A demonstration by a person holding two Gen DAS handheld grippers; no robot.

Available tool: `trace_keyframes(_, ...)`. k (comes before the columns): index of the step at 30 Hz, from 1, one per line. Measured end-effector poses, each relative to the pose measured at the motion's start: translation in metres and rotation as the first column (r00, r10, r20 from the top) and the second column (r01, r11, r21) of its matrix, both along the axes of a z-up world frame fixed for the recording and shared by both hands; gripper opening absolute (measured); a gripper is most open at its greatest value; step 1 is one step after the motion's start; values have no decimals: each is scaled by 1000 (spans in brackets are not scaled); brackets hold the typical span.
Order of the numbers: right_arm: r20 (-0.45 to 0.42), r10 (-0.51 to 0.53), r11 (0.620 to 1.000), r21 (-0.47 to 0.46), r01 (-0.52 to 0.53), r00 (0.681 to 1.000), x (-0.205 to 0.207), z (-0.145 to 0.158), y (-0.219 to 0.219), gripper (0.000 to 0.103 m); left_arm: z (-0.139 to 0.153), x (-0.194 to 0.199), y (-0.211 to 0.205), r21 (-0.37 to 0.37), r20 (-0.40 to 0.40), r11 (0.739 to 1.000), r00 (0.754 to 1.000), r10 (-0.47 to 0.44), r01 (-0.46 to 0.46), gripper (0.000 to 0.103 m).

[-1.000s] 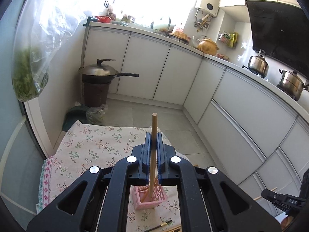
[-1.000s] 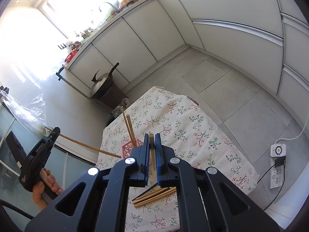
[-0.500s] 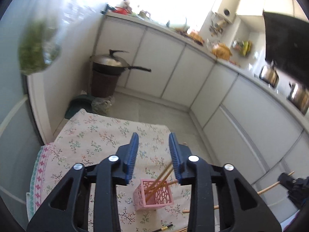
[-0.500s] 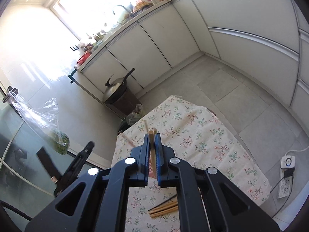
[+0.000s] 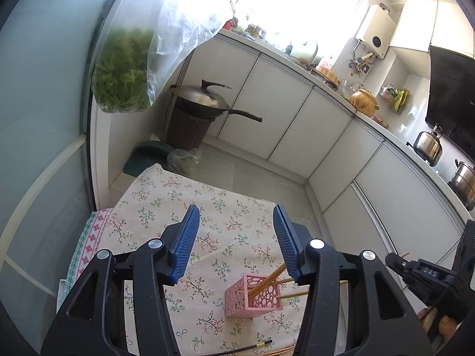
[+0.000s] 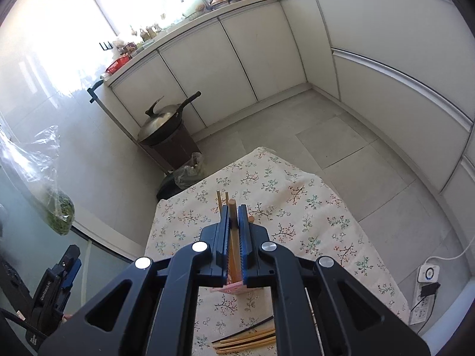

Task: Organize utensils
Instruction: 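Drop the chopstick into the pink holder and open the left tool, then raise the left tool back from the holder toward the chopstick pile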

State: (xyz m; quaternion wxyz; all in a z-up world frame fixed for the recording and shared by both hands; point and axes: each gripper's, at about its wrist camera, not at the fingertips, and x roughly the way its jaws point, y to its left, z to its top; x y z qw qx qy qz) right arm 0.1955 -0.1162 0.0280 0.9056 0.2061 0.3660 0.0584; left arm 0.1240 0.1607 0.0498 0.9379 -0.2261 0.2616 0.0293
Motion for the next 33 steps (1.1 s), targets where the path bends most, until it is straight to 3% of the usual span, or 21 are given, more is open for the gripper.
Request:
trace_keyframes(6, -65, 61, 998, 24, -59, 996, 31, -21, 25, 12, -10, 7, -5, 12, -43, 1000, 999, -25, 26, 51)
trace_keyframes(8, -50, 62, 998, 28, -61, 997, 29, -20, 26, 23, -11, 7, -8, 23, -46, 999, 998, -44, 45, 52)
trace_keyframes(11, -13, 64, 998, -5, -64, 998, 19, -16, 31, 35, -10, 4, -15, 48, -38, 997, 997, -62, 64, 55)
trace_keyframes(18, 21, 73, 995, -69, -71, 997, -8, -17, 34, 39, -9, 3, -29, 70, -44, 993, 995, -88, 91, 65)
trace_keyframes(26, 87, 58, 986, -161, -43, 995, -40, -22, 35, 57, -11, -8, -55, 187, -40, 976, 994, -101, 107, 76)
trace_keyframes(33, 110, 7, 985, -171, 12, 994, -63, -31, 22, 74, -14, -20, -66, 217, -41, 969, 993, -115, 121, 86)
